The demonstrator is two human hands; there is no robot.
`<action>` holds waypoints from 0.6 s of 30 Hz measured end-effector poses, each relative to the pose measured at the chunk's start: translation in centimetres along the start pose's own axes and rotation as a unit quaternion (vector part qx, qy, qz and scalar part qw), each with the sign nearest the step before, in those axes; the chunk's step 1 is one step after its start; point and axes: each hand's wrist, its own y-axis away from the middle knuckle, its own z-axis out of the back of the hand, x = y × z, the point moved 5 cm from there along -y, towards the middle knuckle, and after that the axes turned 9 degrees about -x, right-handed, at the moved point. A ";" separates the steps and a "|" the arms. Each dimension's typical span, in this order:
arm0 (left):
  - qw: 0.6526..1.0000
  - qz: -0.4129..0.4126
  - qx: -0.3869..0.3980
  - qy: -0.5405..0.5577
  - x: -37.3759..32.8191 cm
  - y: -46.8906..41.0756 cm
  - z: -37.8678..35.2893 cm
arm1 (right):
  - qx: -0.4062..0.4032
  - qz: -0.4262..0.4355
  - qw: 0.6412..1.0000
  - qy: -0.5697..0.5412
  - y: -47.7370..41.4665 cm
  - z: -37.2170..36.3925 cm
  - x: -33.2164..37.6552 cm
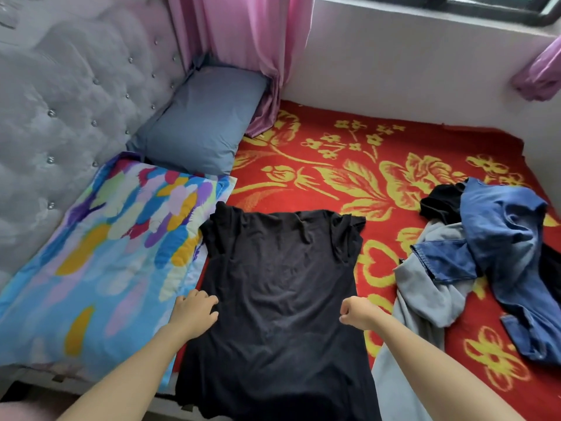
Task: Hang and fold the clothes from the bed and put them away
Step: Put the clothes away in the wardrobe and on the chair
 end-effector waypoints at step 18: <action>0.966 0.066 -0.041 0.246 2.6 -13.8 -0.5 | -0.018 -0.036 0.999 0.030 -6.0 0.9 5.5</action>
